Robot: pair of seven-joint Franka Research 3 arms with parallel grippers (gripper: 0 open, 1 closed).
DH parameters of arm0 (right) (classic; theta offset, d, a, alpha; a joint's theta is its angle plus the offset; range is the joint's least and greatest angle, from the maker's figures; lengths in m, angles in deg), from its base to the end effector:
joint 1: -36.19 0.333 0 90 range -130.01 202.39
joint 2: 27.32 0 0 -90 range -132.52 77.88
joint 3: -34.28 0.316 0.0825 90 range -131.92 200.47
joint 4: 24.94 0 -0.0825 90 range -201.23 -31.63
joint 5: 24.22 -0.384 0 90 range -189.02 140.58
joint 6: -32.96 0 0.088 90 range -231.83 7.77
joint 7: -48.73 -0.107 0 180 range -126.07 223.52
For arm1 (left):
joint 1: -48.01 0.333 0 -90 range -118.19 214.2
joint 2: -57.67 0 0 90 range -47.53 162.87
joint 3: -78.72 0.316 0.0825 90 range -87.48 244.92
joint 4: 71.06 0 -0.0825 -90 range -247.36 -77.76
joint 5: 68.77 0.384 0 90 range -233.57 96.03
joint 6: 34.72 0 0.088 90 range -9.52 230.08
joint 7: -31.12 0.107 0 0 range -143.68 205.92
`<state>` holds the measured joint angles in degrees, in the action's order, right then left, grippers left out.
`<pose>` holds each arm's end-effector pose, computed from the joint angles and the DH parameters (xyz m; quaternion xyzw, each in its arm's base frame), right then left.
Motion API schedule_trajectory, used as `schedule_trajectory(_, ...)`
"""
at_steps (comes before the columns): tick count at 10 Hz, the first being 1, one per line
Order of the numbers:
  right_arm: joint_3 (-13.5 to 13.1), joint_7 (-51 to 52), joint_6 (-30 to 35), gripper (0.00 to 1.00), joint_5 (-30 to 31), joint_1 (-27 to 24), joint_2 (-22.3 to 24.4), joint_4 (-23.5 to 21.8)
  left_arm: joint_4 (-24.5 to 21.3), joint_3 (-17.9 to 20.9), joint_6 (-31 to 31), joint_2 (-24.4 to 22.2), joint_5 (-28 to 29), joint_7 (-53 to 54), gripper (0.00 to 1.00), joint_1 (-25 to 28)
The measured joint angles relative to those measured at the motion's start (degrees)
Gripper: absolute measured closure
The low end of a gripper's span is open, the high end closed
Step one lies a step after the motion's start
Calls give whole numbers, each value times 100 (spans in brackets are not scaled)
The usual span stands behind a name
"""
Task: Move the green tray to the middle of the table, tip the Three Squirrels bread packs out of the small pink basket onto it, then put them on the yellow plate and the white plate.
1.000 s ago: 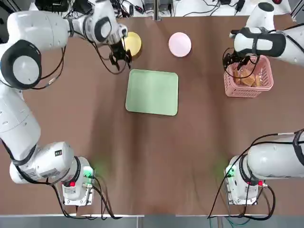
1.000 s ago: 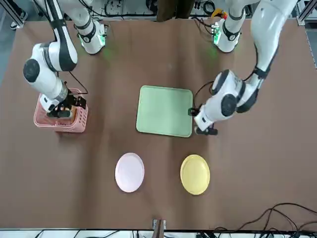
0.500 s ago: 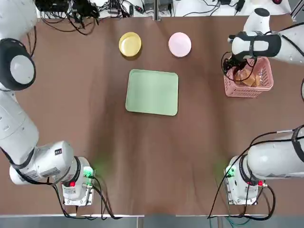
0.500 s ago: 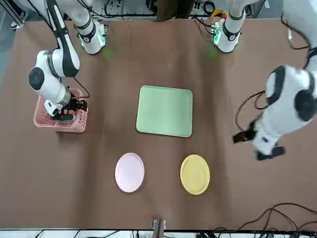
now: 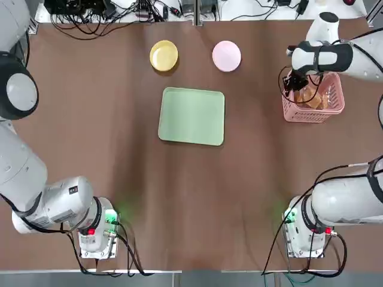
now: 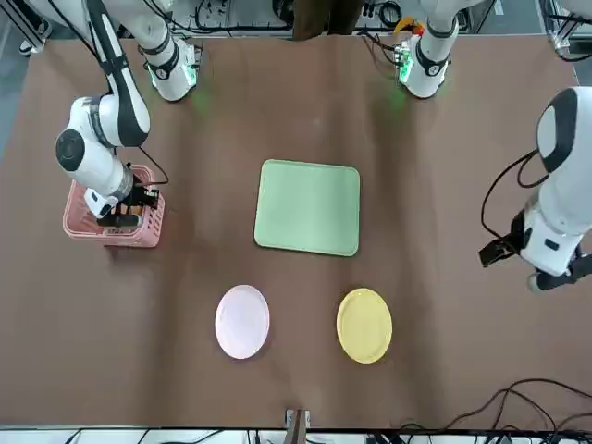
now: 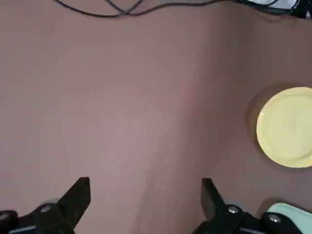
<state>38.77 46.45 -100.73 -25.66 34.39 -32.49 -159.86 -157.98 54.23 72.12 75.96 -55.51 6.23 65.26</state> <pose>0.4953 0.0239 0.2827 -0.9984 0.0056 0.0562 0.0097 0.6574 -0.0311 0.4976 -0.9894 -0.1345 -0.0408 0.0369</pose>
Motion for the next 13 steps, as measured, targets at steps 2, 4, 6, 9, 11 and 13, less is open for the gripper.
schedule_trajectory(2,-6,0,0,90,3,-3,-3,0,-1,-12,-130,-7,0,0,0,-13)
schedule_trajectory(4,-9,-1,1,93,3,-4,-5,9,0,-11,-326,-53,-35,0,0,-6)
schedule_trajectory(6,-19,-1,15,93,3,-5,2,68,3,214,-392,-204,-339,-2,0,-91)
schedule_trajectory(9,-24,-1,437,93,3,-5,80,449,-261,2025,-583,-891,-1308,670,0,-1347)
schedule_trajectory(11,0,-1,910,93,-19,14,152,907,-657,2381,-832,-1408,-1367,1083,0,-1911)
schedule_trajectory(13,25,-3,1457,93,-307,161,205,1459,-773,2407,-831,-1416,-1367,1801,0,-1899)
